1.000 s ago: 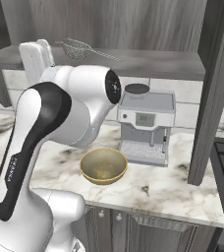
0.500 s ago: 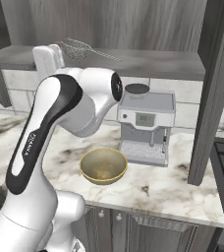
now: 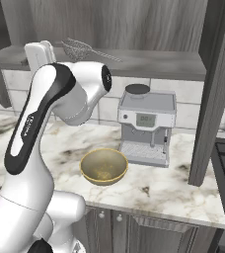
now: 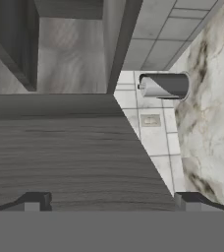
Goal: Open the cabinet and setup a tea strainer by placing it in the bowl upright.
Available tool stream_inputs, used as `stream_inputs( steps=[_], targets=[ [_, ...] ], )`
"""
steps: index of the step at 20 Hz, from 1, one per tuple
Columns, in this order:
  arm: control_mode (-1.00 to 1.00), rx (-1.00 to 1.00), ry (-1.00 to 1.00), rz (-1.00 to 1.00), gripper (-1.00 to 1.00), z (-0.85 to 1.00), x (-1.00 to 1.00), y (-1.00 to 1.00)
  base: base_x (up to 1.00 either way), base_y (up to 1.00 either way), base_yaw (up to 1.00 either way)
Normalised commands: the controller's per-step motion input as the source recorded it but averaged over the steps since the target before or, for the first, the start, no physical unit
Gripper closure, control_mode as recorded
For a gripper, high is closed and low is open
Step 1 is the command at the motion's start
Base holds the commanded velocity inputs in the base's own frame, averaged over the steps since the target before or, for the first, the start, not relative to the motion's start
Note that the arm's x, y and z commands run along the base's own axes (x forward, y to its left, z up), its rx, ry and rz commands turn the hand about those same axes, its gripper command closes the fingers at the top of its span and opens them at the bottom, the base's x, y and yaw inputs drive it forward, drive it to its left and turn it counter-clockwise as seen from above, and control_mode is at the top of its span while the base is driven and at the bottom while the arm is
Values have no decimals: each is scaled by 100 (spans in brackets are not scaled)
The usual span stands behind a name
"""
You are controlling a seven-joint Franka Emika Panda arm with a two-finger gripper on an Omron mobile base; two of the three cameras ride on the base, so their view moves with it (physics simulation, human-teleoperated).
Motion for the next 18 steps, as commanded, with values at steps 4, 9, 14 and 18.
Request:
stream_inputs(
  steps=[4,9,14,18],
  targets=[
    [-100,0,0,7,-100,0,20,48,0,0,0],
    [-100,0,-2,12,-100,-1,2,69,0,0,0],
    [-100,0,0,23,-100,-13,-4,77,0,0,0],
    [-100,0,-1,32,-100,-7,-26,91,0,0,0]
  ],
)
